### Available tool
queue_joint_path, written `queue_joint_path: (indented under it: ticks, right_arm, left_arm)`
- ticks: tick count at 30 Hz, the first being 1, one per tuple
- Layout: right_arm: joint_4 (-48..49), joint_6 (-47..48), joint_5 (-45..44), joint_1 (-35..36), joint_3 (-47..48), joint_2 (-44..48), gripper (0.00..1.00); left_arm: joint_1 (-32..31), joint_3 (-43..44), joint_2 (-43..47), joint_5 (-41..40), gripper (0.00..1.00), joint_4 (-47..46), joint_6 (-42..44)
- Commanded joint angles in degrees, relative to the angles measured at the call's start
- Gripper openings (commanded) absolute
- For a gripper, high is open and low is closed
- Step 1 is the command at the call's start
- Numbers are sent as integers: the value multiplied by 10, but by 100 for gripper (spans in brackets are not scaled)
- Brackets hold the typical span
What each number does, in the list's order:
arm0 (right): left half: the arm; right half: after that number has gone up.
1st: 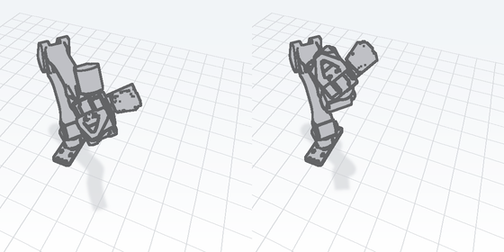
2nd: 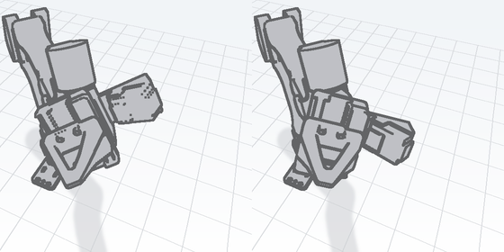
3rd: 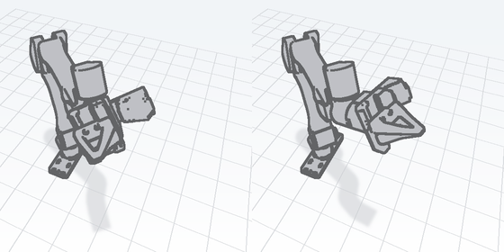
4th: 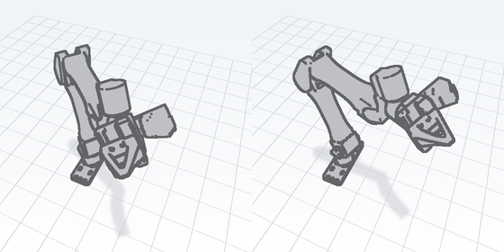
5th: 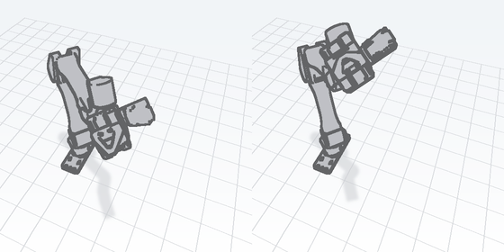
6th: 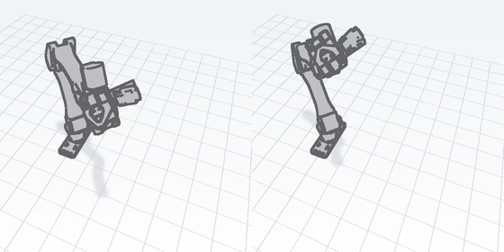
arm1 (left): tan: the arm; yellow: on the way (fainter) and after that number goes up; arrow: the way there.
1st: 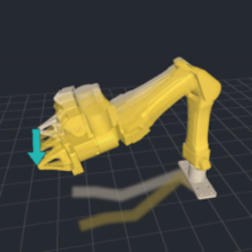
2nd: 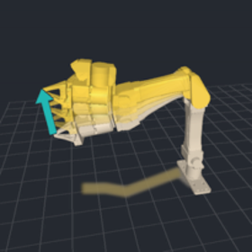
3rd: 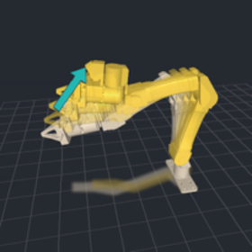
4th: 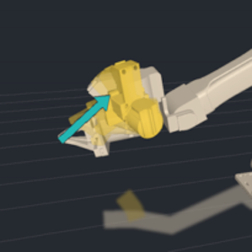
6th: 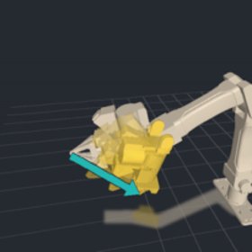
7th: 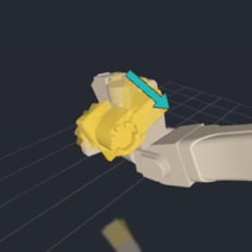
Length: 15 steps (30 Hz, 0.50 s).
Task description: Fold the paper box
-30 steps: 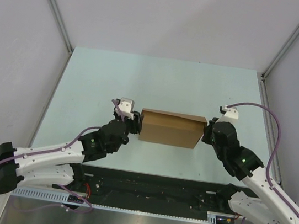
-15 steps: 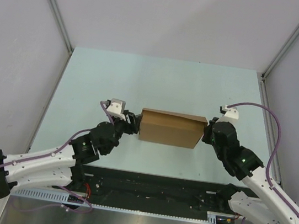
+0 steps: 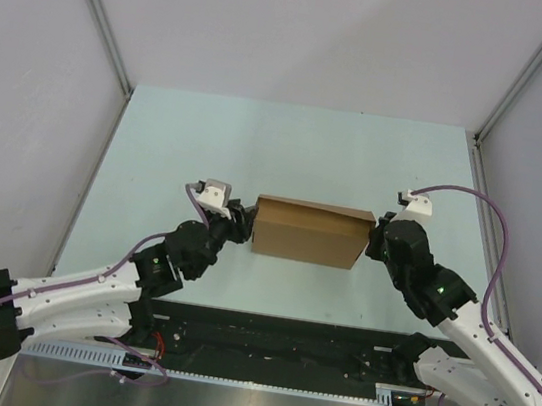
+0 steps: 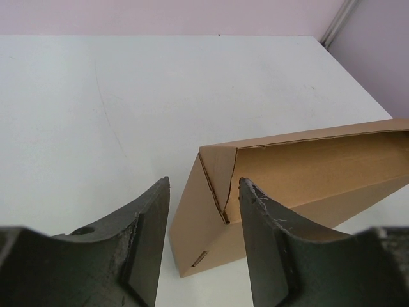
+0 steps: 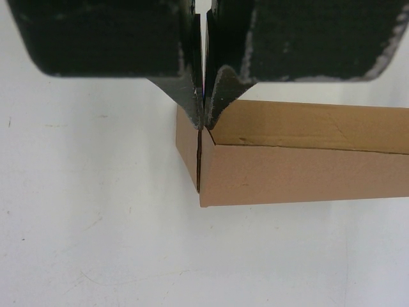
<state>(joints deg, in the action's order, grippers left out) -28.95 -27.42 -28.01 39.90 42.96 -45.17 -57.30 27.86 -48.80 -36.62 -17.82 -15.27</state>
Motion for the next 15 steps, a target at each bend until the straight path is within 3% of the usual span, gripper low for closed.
queue_joint_path:
  ticks: [1,6,15]
  right_arm:
    - [-40,-4,-3,-1,-5,-10,0]
    - [-40,-4,-4,-1,-6,-12,0]
    - [-41,-2,-5,1,-6,-12,0]
  left_arm:
    - [6,2,-5,15,53,-37,19]
    - [13,2,-14,19,52,-41,20]
    - [32,4,-36,26,37,-55,14]
